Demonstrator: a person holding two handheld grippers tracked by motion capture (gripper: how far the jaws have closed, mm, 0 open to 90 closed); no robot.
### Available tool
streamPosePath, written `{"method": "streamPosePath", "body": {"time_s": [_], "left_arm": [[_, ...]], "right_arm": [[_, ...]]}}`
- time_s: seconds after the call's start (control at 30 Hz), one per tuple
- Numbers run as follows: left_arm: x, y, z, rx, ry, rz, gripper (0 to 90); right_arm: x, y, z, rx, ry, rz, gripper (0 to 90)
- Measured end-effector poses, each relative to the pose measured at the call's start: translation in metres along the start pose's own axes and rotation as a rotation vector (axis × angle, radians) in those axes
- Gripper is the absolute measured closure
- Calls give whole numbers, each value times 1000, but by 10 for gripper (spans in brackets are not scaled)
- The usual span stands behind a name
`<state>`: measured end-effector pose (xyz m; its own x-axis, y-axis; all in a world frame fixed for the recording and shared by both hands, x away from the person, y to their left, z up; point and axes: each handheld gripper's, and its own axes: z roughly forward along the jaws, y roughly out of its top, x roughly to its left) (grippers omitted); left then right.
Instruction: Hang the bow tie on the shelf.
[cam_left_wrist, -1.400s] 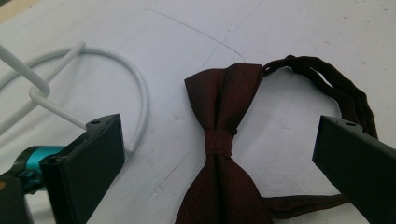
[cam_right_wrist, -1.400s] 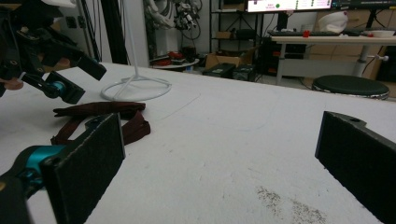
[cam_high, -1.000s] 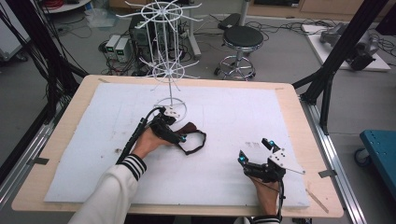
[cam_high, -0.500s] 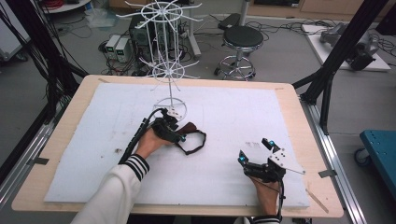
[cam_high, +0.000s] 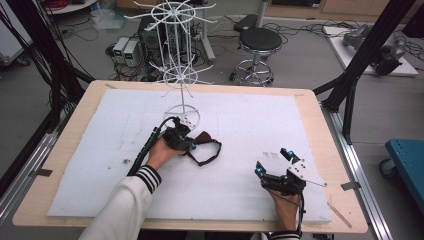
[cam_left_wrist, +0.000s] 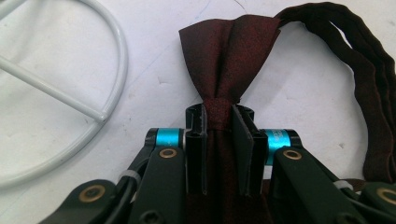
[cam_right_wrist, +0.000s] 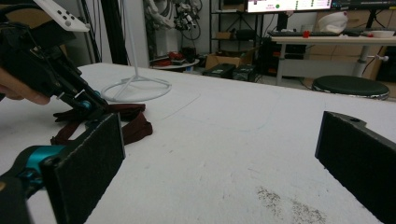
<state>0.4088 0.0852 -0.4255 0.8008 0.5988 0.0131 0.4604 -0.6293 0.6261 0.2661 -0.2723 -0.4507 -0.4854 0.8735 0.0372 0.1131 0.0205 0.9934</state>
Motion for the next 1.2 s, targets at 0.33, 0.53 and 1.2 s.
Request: {"method": "streamPosePath", "body": {"time_s": [0.33,0.53,1.2], "left_arm": [[-5,-1,-10,-34,11,45,770],[-8,-3,-20,-52,-1,69,771],[-18,-9,-67,-196,-62,121,770]], "right_arm": [[0,0,0,1,-1,0,7],[0,0,0,0,0,-1,7],[1,0,0,3,-1,-2,7]]}}
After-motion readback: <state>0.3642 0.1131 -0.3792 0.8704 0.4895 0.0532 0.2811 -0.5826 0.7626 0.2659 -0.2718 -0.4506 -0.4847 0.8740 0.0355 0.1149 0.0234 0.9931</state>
